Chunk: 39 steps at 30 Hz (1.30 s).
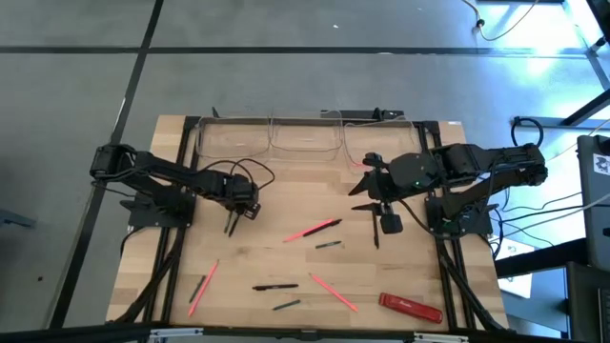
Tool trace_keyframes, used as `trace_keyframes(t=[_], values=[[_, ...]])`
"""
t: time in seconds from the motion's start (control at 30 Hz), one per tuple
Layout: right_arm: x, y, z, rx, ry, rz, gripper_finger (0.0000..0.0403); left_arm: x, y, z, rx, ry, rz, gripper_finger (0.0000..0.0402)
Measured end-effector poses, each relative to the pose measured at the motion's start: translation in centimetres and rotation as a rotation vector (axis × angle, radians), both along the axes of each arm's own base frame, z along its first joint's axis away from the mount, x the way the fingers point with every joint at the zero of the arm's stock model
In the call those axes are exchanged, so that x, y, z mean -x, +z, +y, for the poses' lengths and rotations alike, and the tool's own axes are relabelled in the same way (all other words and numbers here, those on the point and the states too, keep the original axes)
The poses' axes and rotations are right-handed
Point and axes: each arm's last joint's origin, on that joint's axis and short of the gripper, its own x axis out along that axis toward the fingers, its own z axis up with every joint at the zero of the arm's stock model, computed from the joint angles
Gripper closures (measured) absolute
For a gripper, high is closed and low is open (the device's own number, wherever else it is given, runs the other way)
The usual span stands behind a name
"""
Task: Sort crayons/erasers/pens/pencils in bins
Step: Put the black pen into the left transparent bin
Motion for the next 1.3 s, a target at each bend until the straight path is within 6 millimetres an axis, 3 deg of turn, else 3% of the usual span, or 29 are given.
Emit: trace_keyframes(t=[0.5,0.9,1.3], values=[[0.0,0.0,0.0,0.000,0.000,0.000,0.0240,0.0,0.0,0.0,-0.009,0.003,0.003,0.0371],[0.0,0.0,0.0,-0.001,-0.001,0.000,0.0240,-0.2,0.2,0.0,0.021,-0.004,-0.002,0.0373],[0.0,0.0,0.0,-0.003,-0.002,0.001,0.0240,-4.1,4.9,0.2,-0.001,-0.147,-0.177,0.0373]])
